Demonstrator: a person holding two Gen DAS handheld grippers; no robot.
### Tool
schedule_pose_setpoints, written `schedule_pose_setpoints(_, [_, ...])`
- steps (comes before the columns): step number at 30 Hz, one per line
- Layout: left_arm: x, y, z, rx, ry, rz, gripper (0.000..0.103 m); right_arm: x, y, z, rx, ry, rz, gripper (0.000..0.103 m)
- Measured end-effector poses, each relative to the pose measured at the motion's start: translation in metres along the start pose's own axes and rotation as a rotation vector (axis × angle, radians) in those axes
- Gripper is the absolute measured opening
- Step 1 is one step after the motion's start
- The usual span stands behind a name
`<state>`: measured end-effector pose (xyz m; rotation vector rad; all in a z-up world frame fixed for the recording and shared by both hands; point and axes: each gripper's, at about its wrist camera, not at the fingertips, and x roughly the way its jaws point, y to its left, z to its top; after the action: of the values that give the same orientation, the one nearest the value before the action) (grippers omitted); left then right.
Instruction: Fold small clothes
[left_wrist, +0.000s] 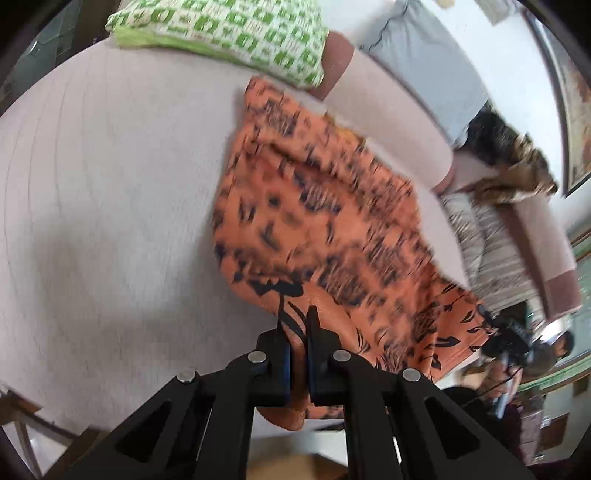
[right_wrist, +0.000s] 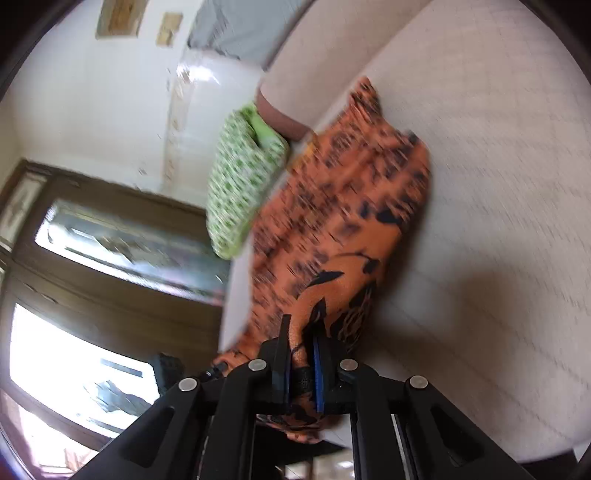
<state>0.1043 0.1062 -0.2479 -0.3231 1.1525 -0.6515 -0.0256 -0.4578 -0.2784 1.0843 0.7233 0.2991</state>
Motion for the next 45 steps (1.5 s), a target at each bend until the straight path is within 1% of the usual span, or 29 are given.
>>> schedule_pose_setpoints(3, [-0.005, -0.005, 0.039, -0.014, -0.030, -0.030, 0.006, 0.007, 0.010, 0.024, 0.014, -0.035, 0.041, 0.009])
schedule_pose_setpoints(6, [-0.001, -0.008, 0.085, -0.003, -0.047, -0.019, 0.006, 0.019, 0.022, 0.068, 0.018, -0.079, 0.058, 0.009])
schedule_pose_setpoints(7, [0.006, -0.010, 0.108, -0.008, -0.052, -0.018, 0.006, 0.025, 0.025, 0.084, 0.019, -0.095, 0.050, 0.009])
schedule_pose_setpoints(8, [0.012, -0.012, 0.122, -0.013, -0.055, -0.016, 0.006, 0.030, 0.027, 0.100, 0.023, -0.113, 0.044, 0.009])
schedule_pose_setpoints(10, [0.032, -0.013, 0.168, -0.036, -0.064, -0.005, 0.006, 0.042, 0.026, 0.138, 0.047, -0.158, 0.040, 0.009])
schedule_pose_setpoints(13, [0.063, -0.005, 0.226, -0.083, -0.088, 0.013, 0.006, 0.064, 0.019, 0.190, 0.077, -0.223, 0.002, 0.009])
schedule_pose_setpoints(16, [0.108, 0.007, 0.276, -0.129, -0.095, 0.046, 0.007, 0.095, -0.004, 0.239, 0.150, -0.283, -0.042, 0.009])
schedule_pose_setpoints(18, [0.143, 0.019, 0.294, -0.161, -0.069, 0.119, 0.008, 0.125, -0.030, 0.266, 0.221, -0.279, -0.135, 0.013])
schedule_pose_setpoints(19, [0.159, 0.029, 0.299, -0.193, -0.062, 0.172, 0.012, 0.135, -0.040, 0.272, 0.246, -0.273, -0.156, 0.014])
schedule_pose_setpoints(20, [0.168, 0.037, 0.300, -0.216, -0.063, 0.188, 0.014, 0.150, -0.057, 0.277, 0.291, -0.259, -0.175, 0.015])
schedule_pose_setpoints(21, [0.173, 0.045, 0.299, -0.244, -0.079, 0.183, 0.016, 0.160, -0.073, 0.278, 0.340, -0.256, -0.180, 0.016])
schedule_pose_setpoints(23, [0.169, 0.059, 0.292, -0.306, -0.144, 0.133, 0.028, 0.162, -0.093, 0.277, 0.398, -0.296, -0.125, 0.017])
schedule_pose_setpoints(24, [0.162, 0.062, 0.287, -0.323, -0.177, 0.116, 0.030, 0.159, -0.100, 0.276, 0.416, -0.315, -0.074, 0.018])
schedule_pose_setpoints(26, [0.137, 0.060, 0.272, -0.330, -0.274, 0.136, 0.034, 0.148, -0.106, 0.275, 0.420, -0.349, -0.012, 0.022])
schedule_pose_setpoints(27, [0.123, 0.053, 0.265, -0.316, -0.318, 0.158, 0.037, 0.140, -0.106, 0.275, 0.407, -0.373, -0.006, 0.025])
schedule_pose_setpoints(28, [0.106, 0.043, 0.255, -0.295, -0.367, 0.182, 0.045, 0.129, -0.103, 0.274, 0.394, -0.413, -0.013, 0.048])
schedule_pose_setpoints(29, [0.092, 0.034, 0.245, -0.282, -0.413, 0.196, 0.056, 0.117, -0.099, 0.272, 0.389, -0.450, -0.023, 0.093])
schedule_pose_setpoints(30, [0.079, 0.023, 0.232, -0.271, -0.466, 0.213, 0.062, 0.102, -0.094, 0.269, 0.389, -0.507, -0.038, 0.103])
schedule_pose_setpoints(31, [0.070, 0.008, 0.216, -0.257, -0.511, 0.245, 0.072, 0.093, -0.088, 0.265, 0.385, -0.552, -0.041, 0.103])
schedule_pose_setpoints(32, [0.068, -0.003, 0.206, -0.240, -0.520, 0.284, 0.074, 0.084, -0.078, 0.264, 0.361, -0.566, -0.050, 0.103])
schedule_pose_setpoints(33, [0.070, -0.015, 0.194, -0.219, -0.509, 0.327, 0.074, 0.083, -0.067, 0.264, 0.324, -0.529, -0.073, 0.103])
schedule_pose_setpoints(34, [0.076, -0.026, 0.181, -0.204, -0.495, 0.357, 0.074, 0.086, -0.045, 0.260, 0.247, -0.449, -0.119, 0.102])
schedule_pose_setpoints(36, [0.092, -0.036, 0.163, -0.189, -0.476, 0.368, 0.074, 0.104, -0.012, 0.252, 0.116, -0.343, -0.217, 0.097])
schedule_pose_setpoints(37, [0.105, -0.040, 0.154, -0.174, -0.449, 0.388, 0.074, 0.124, 0.013, 0.242, 0.006, -0.244, -0.295, 0.091])
schedule_pose_setpoints(38, [0.118, -0.043, 0.150, -0.159, -0.408, 0.411, 0.074, 0.140, 0.028, 0.235, -0.065, -0.178, -0.333, 0.086])
schedule_pose_setpoints(39, [0.134, -0.042, 0.149, -0.141, -0.328, 0.449, 0.074, 0.163, 0.046, 0.221, -0.146, -0.097, -0.371, 0.083])
schedule_pose_setpoints(41, [0.151, -0.036, 0.151, -0.152, -0.236, 0.498, 0.074, 0.203, 0.068, 0.196, -0.259, 0.018, -0.424, 0.073])
schedule_pose_setpoints(43, [0.156, -0.029, 0.152, -0.164, -0.227, 0.490, 0.074, 0.245, 0.079, 0.174, -0.349, 0.114, -0.483, 0.072])
schedule_pose_setpoints(45, [0.160, -0.020, 0.157, -0.177, -0.220, 0.502, 0.074, 0.291, 0.082, 0.161, -0.398, 0.204, -0.533, 0.071])
